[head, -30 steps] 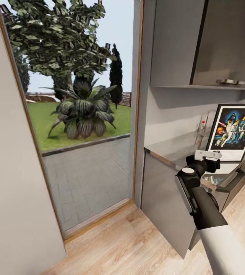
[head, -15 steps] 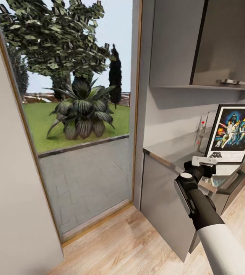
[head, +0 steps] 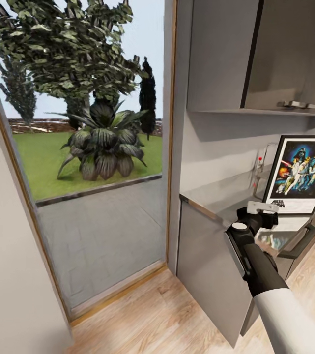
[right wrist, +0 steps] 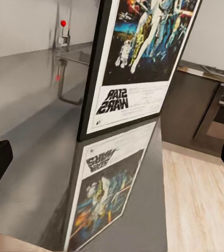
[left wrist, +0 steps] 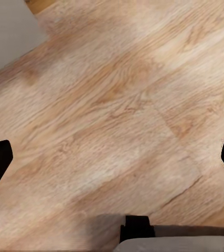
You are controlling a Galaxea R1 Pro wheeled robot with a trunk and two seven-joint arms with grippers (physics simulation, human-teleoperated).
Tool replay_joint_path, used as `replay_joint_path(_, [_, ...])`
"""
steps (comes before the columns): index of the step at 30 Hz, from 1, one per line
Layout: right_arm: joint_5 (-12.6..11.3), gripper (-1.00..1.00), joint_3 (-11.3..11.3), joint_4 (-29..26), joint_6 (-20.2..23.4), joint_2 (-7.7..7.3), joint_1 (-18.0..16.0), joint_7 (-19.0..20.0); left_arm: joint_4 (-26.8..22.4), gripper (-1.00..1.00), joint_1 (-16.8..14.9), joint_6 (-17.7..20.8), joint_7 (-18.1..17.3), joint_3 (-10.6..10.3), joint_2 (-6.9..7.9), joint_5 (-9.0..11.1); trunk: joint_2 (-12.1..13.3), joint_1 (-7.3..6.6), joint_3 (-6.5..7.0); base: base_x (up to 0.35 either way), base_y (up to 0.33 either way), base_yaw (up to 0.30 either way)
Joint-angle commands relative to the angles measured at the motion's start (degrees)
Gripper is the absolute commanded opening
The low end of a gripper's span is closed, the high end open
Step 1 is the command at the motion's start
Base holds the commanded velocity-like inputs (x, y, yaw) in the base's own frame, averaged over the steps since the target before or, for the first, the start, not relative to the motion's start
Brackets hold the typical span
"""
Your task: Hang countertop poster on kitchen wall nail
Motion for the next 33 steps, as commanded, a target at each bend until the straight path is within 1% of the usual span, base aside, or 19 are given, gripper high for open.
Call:
replay_joint_path(1, [-0.03, 1.0, 0.18, -0.03, 0.47, -0.07, -0.04, -0.29, 0.23, 1.0, 0.02, -0.03, 0.0, 0.1, 0.0, 0.0, -0.03, 0.02, -0.05, 0.193, -0.197, 0.0])
replay_joint_path(3, [-0.07, 1.0, 0.04, 0.01, 0.23, -0.07, -0.04, -0.32, 0.92, 1.0, 0.02, -0.46, 0.0, 0.2, 0.02, 0.04, -0.03, 0.02, -0.05, 0.14, -0.141, 0.0])
replay_joint_path(5, [-0.08, 1.0, -0.74, 0.03, -0.33, -0.04, -0.04, -0.33, 1.22, 1.0, 0.02, -1.21, 0.0, 0.26, 0.03, 0.04, -0.03, 0.02, -0.05, 0.078, -0.079, 0.0])
replay_joint_path(6, [-0.1, 1.0, -2.41, 0.15, -0.89, -0.02, -0.09, -0.3, 1.41, 1.0, 0.02, -2.17, 0.0, 0.31, 0.03, 0.02, -0.03, 0.02, -0.05, 0.045, -0.045, 0.0])
replay_joint_path(7, [-0.12, 1.0, -3.3, 0.33, -1.09, -0.01, -0.19, -0.28, 1.48, 1.0, 0.02, -2.62, 0.0, 0.34, 0.03, 0.02, -0.03, 0.02, -0.05, 0.036, -0.036, 0.0])
replay_joint_path(8, [-0.15, 1.0, -4.64, 1.02, -1.39, 0.0, -0.32, -0.24, 1.57, 1.0, 0.02, -3.26, 0.0, 0.39, 0.04, 0.01, -0.03, 0.02, -0.05, 0.023, -0.023, 0.0])
replay_joint_path(9, [-0.26, 1.0, -6.4, 3.3, -1.77, 0.03, -0.86, -0.19, 1.7, 1.0, 0.02, -4.1, 0.0, 0.47, 0.04, 0.0, -0.03, 0.02, -0.05, 0.006, -0.006, 0.0])
replay_joint_path(13, [-1.01, 1.0, -6.86, 6.08, -1.93, 0.23, -2.73, -0.18, 1.73, 1.0, 0.02, -4.32, 0.0, 0.48, 0.04, 0.0, -0.03, 0.02, -0.05, 0.003, -0.003, 0.0])
replay_joint_path(17, [-1.4, 1.0, -6.97, 7.12, -1.98, 0.39, -3.58, -0.17, 1.74, 1.0, 0.02, -4.4, 0.0, 0.48, 0.04, 0.0, -0.03, 0.02, -0.05, 0.001, -0.001, 0.0])
replay_joint_path(21, [-1.53, 1.0, -7.01, 7.46, -2.04, 0.54, -3.86, -0.17, 1.74, 1.0, 0.02, -4.4, 0.0, 0.48, 0.04, 0.0, -0.03, 0.02, -0.05, 0.049, 0.03, 0.0])
replay_joint_path(26, [-1.58, 1.0, -7.04, 7.59, -2.07, 0.54, -3.97, -0.17, 1.74, 1.0, 0.02, -4.4, 0.0, 0.48, 0.04, 0.0, -0.03, 0.02, -0.05, 0.162, 0.11, 0.0])
replay_joint_path(33, [-1.59, 1.0, -7.1, 7.62, -2.08, 0.54, -3.99, -0.17, 1.74, 1.0, 0.02, -4.4, 0.0, 0.54, 0.04, 0.0, -0.03, 0.02, -0.05, 0.141, 0.016, 0.0])
